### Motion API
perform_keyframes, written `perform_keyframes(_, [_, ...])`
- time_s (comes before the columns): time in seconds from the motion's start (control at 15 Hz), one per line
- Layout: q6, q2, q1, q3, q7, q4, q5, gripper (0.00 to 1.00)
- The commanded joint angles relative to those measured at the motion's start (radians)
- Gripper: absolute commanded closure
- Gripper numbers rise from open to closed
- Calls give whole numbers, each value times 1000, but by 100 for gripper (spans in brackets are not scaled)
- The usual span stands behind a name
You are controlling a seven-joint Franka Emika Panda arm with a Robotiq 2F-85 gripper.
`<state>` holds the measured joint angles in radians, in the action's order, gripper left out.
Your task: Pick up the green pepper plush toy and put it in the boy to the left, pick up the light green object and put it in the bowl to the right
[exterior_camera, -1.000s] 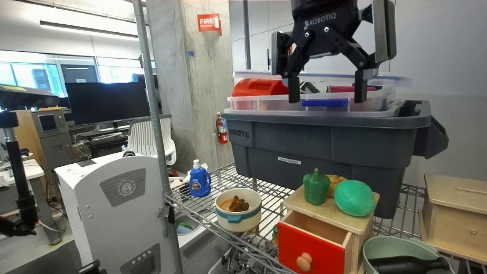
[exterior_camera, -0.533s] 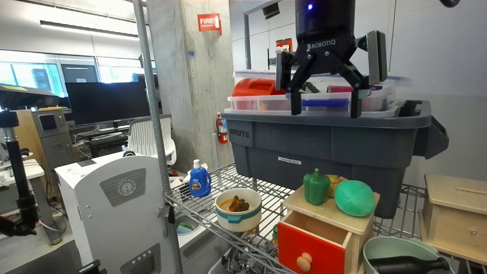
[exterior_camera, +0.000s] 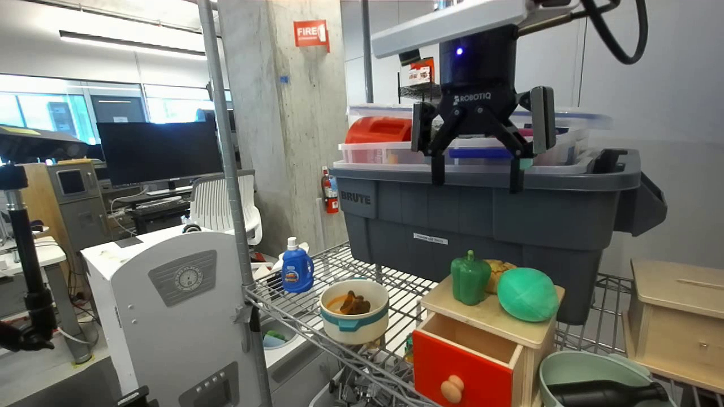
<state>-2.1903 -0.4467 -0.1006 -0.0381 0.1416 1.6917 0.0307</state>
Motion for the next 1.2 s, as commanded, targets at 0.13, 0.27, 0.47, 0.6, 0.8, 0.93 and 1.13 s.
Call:
perform_keyframes(0.13, [43, -98, -11, 17, 20, -109, 15, 0])
perform_keyframes(0.27, [46, -118, -11, 19, 18, -124, 13, 0])
perform_keyframes(0.47, [53, -133, -10, 20, 16, -137, 10, 0])
perform_keyframes(0.6, [58, -137, -9, 21, 15, -137, 10, 0])
perform_keyframes(0.8, [64, -143, -3, 26, 14, -131, 8, 0])
perform_keyframes(0.93, [77, -158, -4, 31, 15, -139, 9, 0])
perform_keyframes(1.13, [87, -171, -5, 33, 15, -143, 9, 0])
